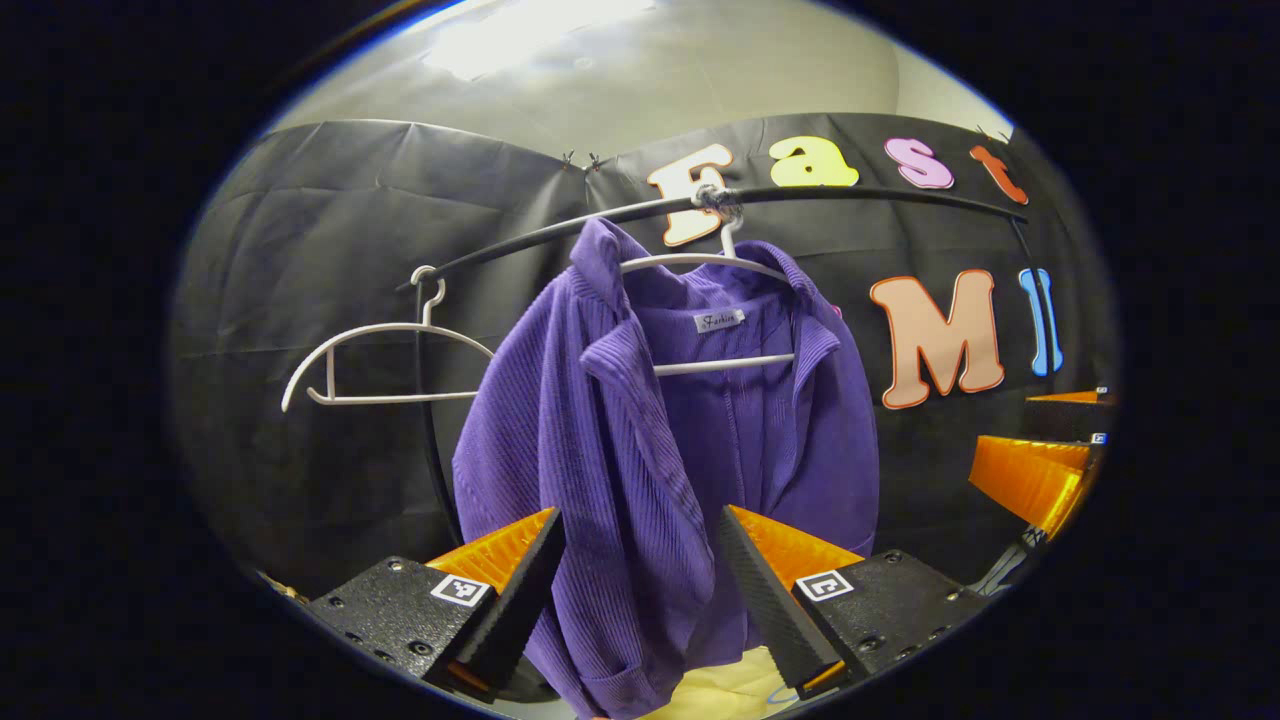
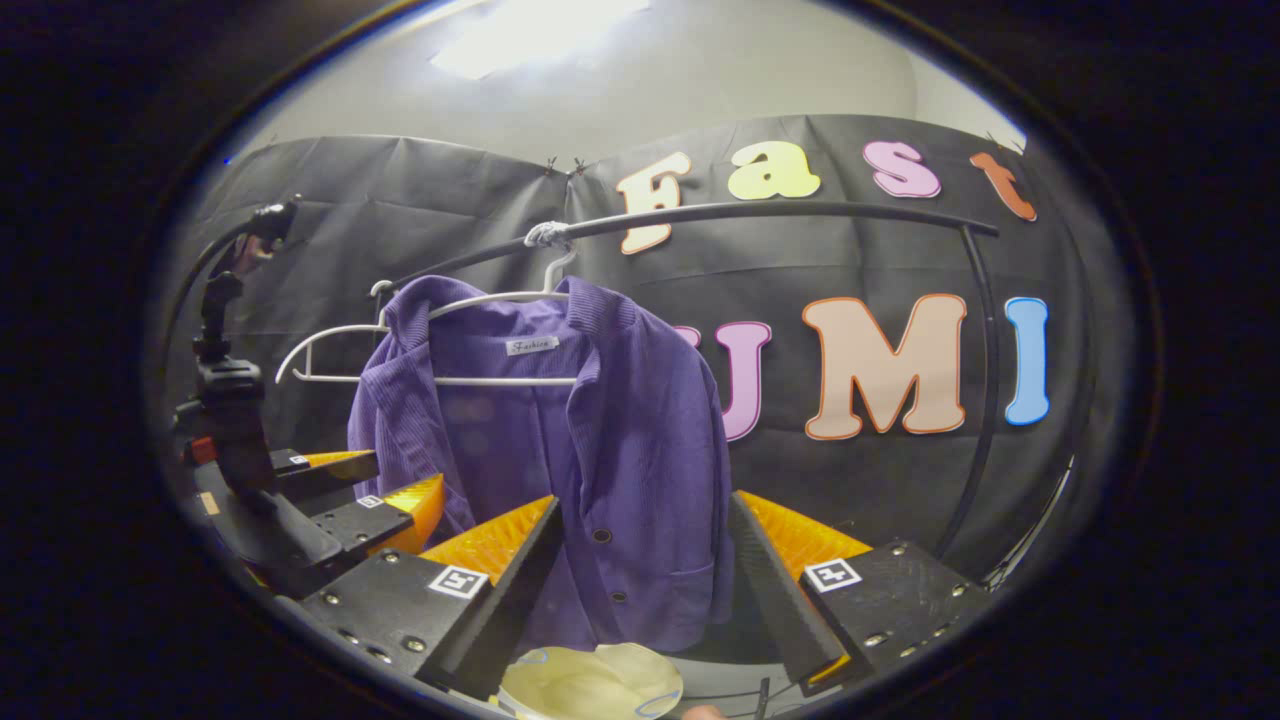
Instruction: Grasp the clothes on the hanger with both hands and then place them into the laundry hamper below.
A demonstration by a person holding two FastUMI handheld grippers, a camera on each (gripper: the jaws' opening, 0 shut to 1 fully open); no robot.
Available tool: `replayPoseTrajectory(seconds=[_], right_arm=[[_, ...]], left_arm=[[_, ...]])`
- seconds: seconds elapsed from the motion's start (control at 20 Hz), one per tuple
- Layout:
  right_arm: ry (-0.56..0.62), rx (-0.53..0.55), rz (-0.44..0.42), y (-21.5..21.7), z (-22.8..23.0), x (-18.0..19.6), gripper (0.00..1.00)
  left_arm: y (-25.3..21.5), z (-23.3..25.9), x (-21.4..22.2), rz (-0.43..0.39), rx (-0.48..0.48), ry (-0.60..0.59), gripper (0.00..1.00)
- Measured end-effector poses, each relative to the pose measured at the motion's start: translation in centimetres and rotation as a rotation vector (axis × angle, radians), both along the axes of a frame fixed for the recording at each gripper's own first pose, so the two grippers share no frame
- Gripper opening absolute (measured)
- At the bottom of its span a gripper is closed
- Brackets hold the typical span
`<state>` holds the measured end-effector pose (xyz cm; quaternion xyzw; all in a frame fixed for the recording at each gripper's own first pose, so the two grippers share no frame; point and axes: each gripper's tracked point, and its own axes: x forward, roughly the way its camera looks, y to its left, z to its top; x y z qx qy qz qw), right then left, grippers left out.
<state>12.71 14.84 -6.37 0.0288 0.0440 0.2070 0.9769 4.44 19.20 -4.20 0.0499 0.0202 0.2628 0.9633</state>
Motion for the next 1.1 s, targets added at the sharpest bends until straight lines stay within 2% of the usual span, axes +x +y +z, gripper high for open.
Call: replayPoseTrajectory(seconds=[0.1,0.15,0.25,0.45,0.7,0.8,1.1], right_arm=[[-0.004,-0.010,0.004,0.4,0.0,0.5,0.96],[-0.006,-0.015,0.007,0.6,0.1,0.4,0.99],[-0.007,-0.022,0.014,1.0,0.1,0.6,0.99],[0.001,-0.027,0.036,2.1,-0.3,1.6,0.99],[0.009,-0.034,0.071,4.1,-1.1,2.5,0.99],[0.005,-0.039,0.083,5.2,-1.3,3.0,0.99],[-0.022,-0.054,0.052,7.8,-0.9,5.5,0.96]], left_arm=[[0.9,-0.2,0.9,0.038,0.001,0.008,0.95],[1.3,-0.4,1.2,0.055,-0.001,0.009,0.97],[2.0,-0.7,1.6,0.077,-0.005,0.017,0.92],[3.0,-1.1,1.8,0.069,-0.029,0.013,0.58],[4.6,-1.1,1.1,0.086,-0.047,0.006,0.04],[4.7,-1.0,1.0,0.074,-0.051,0.011,0.00],[3.5,-0.4,0.3,-0.005,-0.065,0.013,0.00]])
